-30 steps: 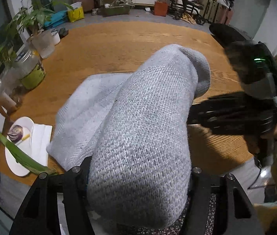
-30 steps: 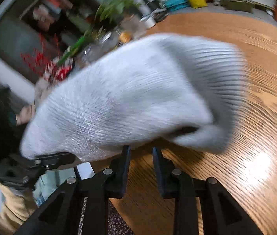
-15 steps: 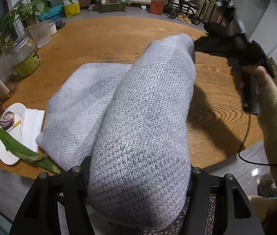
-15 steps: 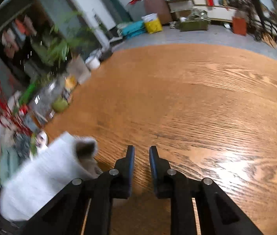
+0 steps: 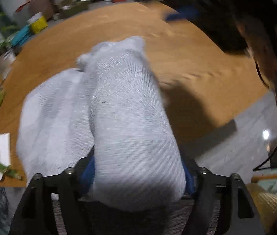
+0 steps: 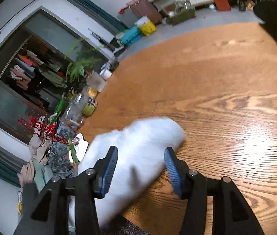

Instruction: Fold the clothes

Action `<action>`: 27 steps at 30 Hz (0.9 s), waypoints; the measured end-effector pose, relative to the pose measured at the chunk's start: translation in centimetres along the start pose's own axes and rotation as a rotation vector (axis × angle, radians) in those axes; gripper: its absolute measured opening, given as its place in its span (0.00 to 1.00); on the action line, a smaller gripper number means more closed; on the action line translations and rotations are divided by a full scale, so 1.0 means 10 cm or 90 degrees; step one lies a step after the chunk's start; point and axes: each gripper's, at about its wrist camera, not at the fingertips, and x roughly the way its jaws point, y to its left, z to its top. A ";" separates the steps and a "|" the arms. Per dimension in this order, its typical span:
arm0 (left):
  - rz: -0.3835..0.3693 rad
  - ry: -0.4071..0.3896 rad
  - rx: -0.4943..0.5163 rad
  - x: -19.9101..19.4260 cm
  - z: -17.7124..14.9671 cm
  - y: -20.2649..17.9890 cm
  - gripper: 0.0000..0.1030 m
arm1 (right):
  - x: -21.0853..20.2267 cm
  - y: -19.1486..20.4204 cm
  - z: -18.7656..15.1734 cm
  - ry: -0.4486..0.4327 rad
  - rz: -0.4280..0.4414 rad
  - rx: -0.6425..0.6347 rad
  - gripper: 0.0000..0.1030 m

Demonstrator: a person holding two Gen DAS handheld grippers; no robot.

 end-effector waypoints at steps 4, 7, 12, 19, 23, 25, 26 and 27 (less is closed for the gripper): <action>-0.064 -0.005 0.014 -0.15 -0.08 -0.14 0.76 | -0.04 0.09 -0.16 0.018 -0.003 -0.033 0.60; -0.094 -0.075 -0.039 -0.52 -0.14 0.27 0.77 | 0.08 0.11 -0.33 0.050 0.007 -0.043 0.60; -0.114 -0.200 -0.327 -0.91 -0.74 1.32 0.77 | 0.23 0.03 -0.81 0.077 0.040 0.015 0.61; -0.266 -0.257 -0.623 -0.48 -1.41 1.77 0.77 | 0.14 -0.20 -1.67 0.080 0.061 0.182 0.76; -0.315 -0.246 -0.733 -0.19 -1.65 1.78 0.77 | 0.31 -0.14 -1.83 0.097 0.053 0.219 0.78; -0.319 -0.238 -0.732 -0.14 -1.64 1.70 0.78 | 0.40 -0.11 -1.85 0.096 0.064 0.237 0.78; -0.317 -0.235 -0.723 -0.13 -1.62 1.66 0.78 | 0.44 -0.09 -1.85 0.099 0.067 0.247 0.78; -0.315 -0.231 -0.715 -0.12 -1.60 1.61 0.78 | 0.49 -0.08 -1.86 0.102 0.067 0.256 0.79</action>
